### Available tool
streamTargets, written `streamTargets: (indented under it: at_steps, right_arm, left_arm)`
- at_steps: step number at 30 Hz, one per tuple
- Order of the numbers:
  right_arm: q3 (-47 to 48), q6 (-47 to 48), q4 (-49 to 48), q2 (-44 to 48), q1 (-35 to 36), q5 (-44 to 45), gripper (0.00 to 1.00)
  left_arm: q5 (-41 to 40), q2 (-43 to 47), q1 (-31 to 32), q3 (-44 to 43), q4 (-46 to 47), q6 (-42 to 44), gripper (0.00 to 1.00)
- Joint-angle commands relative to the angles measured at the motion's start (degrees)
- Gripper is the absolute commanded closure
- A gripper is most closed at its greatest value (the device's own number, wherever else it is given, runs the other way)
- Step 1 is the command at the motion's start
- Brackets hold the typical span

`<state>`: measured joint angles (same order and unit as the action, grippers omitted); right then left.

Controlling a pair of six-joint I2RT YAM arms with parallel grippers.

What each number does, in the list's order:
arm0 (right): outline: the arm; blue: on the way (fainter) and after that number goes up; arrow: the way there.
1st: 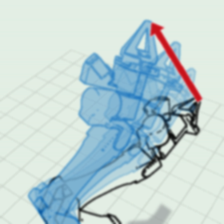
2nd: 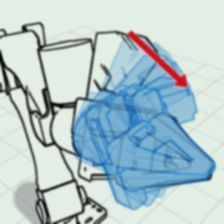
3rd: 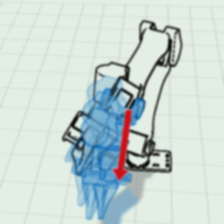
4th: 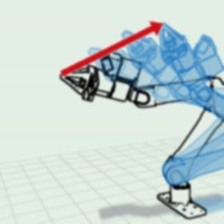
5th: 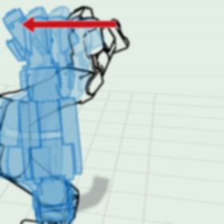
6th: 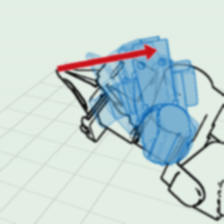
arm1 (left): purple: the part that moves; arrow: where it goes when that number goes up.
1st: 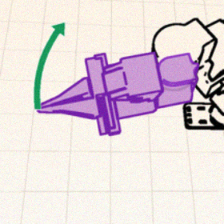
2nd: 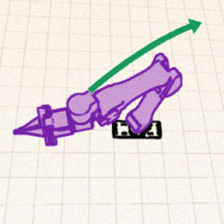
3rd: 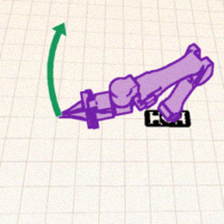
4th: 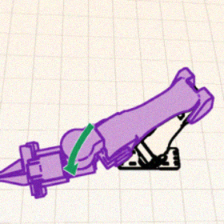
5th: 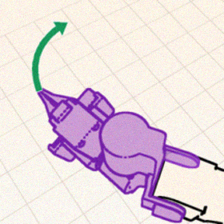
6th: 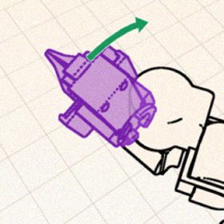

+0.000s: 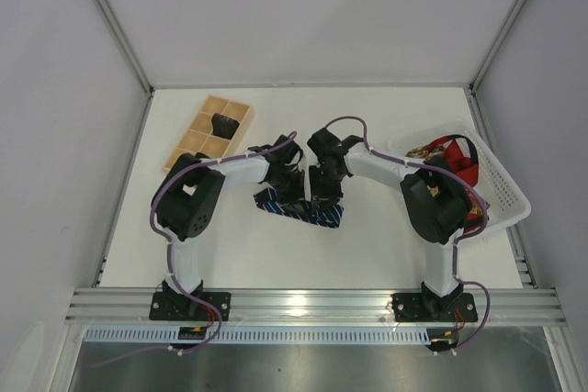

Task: Roll the ties
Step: Roll the tie

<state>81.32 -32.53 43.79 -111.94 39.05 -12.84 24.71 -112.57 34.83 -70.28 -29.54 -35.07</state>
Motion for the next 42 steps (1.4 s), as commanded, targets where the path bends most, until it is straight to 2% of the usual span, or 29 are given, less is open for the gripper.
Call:
streamTargets:
  at_steps: [1,6,17,22,25,27,31,33,42]
  right_arm:
    - [2.00,0.54,-1.25,0.58,-0.20,-1.74,0.64]
    - [0.60,1.86,-2.48,5.41,-1.69,-3.50,0.52]
    - [-8.36,2.30,-7.31,15.96,-7.67,-8.69,0.49]
    - [-7.93,2.48,-8.28,13.69,-8.81,-7.73,0.54]
    - [-6.26,1.69,-8.28,12.02,-9.08,-4.23,0.58]
    - [-5.21,0.54,-8.72,11.22,-8.99,-2.20,0.65]
    - [-2.84,-0.25,-8.55,7.10,-9.16,1.84,0.72]
    - [-1.08,-0.34,-7.93,5.51,-9.16,3.34,0.78]
    - [1.82,-1.22,-9.07,-0.64,-9.16,0.81,0.80]
  left_arm:
    - [-2.56,1.13,-0.29,1.73,-1.57,1.49,0.95]
    - [-2.30,2.71,-0.99,1.20,-2.89,1.93,0.92]
    - [-0.36,6.40,-1.61,-1.61,-6.41,2.64,0.91]
    - [-0.98,8.51,-1.52,-1.18,-8.25,2.29,0.93]
    - [1.38,10.97,-1.52,1.45,-6.85,1.06,0.98]
    - [4.62,12.37,-1.43,4.53,-4.14,-1.30,0.99]
    - [6.14,13.26,-0.29,7.52,-1.58,-4.13,0.99]
    - [6.05,13.35,0.32,8.05,-1.40,-4.74,1.00]
    - [5.62,10.80,2.26,8.23,3.70,-9.05,0.99]
